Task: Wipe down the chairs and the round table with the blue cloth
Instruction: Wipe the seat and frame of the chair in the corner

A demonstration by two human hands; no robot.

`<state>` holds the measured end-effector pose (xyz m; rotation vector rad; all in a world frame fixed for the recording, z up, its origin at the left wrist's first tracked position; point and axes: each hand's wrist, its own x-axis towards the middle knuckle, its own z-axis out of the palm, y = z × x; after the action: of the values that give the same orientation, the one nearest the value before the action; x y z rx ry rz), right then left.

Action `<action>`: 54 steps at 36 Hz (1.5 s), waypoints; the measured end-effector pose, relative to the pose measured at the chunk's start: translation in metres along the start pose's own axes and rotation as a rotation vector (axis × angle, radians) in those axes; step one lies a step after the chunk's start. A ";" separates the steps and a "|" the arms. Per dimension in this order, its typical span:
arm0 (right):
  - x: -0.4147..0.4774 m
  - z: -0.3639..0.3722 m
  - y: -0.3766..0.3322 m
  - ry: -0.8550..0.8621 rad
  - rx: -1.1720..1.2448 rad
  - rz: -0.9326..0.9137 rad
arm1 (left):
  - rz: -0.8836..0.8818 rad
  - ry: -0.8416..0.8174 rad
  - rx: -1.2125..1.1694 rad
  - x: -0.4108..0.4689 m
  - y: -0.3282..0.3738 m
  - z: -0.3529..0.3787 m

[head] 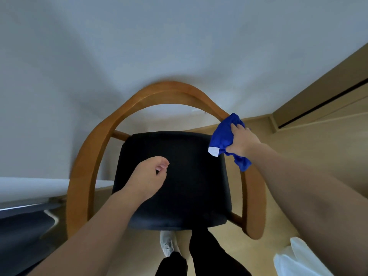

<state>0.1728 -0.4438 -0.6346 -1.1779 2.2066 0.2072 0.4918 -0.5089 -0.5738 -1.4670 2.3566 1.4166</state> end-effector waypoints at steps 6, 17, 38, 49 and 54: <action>-0.040 0.031 0.018 -0.003 0.056 0.027 | 0.051 -0.017 -0.024 -0.021 0.000 0.018; -0.099 0.074 0.046 -0.023 0.132 0.045 | 0.025 -0.018 -0.010 -0.082 -0.008 0.045; -0.199 0.117 0.092 -0.003 0.188 -0.223 | -0.038 0.081 -0.094 -0.168 0.025 0.147; -0.234 0.117 0.081 -0.094 0.148 -0.132 | -0.028 0.095 -0.045 -0.184 0.037 0.136; -0.231 0.117 0.049 -0.050 0.153 -0.135 | -0.074 0.141 0.012 -0.197 0.019 0.105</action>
<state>0.2810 -0.2058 -0.5985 -1.2170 2.0521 0.0114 0.5452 -0.2948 -0.5344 -1.6856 2.3558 1.3212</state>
